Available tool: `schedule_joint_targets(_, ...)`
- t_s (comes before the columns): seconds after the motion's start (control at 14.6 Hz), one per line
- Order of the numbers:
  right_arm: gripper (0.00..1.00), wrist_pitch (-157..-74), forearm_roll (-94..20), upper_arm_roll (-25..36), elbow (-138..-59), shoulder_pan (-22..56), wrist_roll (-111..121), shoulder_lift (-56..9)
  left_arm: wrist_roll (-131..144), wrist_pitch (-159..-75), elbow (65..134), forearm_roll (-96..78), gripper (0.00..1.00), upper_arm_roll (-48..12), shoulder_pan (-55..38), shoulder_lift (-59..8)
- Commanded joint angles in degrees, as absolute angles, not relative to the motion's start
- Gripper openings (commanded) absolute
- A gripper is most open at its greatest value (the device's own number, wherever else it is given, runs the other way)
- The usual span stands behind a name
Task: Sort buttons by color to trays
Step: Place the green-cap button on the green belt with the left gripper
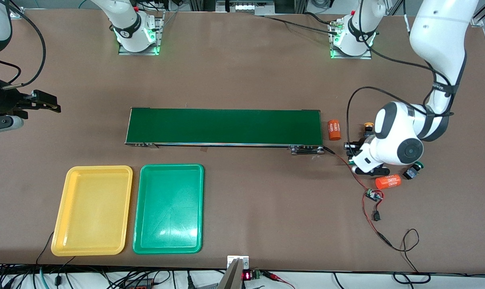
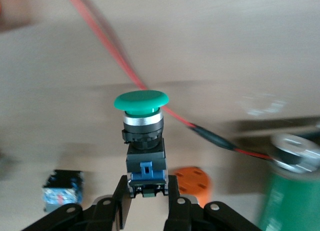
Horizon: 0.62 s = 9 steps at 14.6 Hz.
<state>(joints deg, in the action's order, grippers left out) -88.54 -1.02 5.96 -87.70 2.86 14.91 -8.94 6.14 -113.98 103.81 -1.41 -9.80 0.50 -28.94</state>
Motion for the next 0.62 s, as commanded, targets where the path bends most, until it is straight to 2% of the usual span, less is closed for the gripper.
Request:
schedule_joint_targets(0.0,1.00,-88.2,-1.8,5.7,-87.8,2.6,14.2,-8.5,5.9,-112.7,103.8,-0.6,0.00,-12.0,0.5,-26.1)
schedule_joint_targets(0.21,1.00,-88.2,-1.9,5.7,-87.8,2.9,14.2,-8.5,6.5,-109.6,104.2,-1.1,0.00,-12.5,-5.2,-22.7)
schedule_joint_targets(0.41,1.00,-88.5,-1.9,5.7,-87.8,2.9,14.2,-8.6,6.6,-109.6,104.8,-2.3,0.00,-16.3,-8.4,-22.5)
schedule_joint_targets(0.55,1.00,-88.5,-1.9,5.7,-87.8,2.7,14.2,-8.7,8.9,-109.8,106.9,-9.1,0.00,-16.5,-10.8,-22.4)
